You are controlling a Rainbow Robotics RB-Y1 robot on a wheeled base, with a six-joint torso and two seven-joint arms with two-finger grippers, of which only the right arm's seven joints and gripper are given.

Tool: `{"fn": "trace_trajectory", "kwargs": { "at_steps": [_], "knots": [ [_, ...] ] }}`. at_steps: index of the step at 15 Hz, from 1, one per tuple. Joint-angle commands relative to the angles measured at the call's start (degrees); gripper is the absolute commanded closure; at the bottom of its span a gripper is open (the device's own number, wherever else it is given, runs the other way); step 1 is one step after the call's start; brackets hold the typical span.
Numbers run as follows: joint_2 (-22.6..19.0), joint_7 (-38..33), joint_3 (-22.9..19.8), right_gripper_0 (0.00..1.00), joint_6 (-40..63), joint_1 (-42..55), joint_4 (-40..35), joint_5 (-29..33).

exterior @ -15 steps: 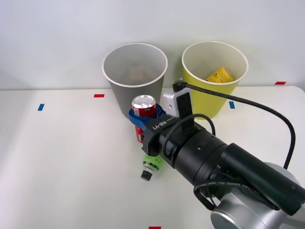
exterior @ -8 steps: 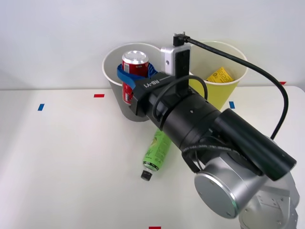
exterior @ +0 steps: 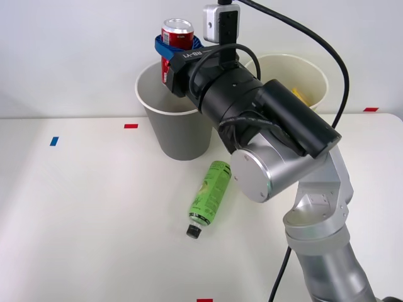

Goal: Put cans in the gray bin, plastic bottles in the light green bin

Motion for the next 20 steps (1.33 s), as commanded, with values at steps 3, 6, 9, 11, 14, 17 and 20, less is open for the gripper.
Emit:
{"fn": "trace_trajectory", "kwargs": {
  "at_steps": [3,6,9,11,14,17,20],
  "knots": [
    [0.10,0.59,-2.47,1.00,-5.89,-6.41,11.98,1.46],
    [0.10,0.42,-2.74,1.00,-5.89,-9.75,17.08,2.07],
    [0.10,0.59,-2.91,1.00,-7.39,-11.86,22.18,2.42],
    [0.10,0.59,-2.91,1.00,-10.64,-13.53,26.49,2.60],
    [0.10,0.24,-2.39,0.57,-13.01,-13.44,27.98,2.86],
    [0.10,0.33,-2.21,0.00,-13.01,-13.53,27.98,2.95],
    [0.10,0.50,0.16,0.00,-15.74,-13.27,27.89,2.78]
  ]
}}
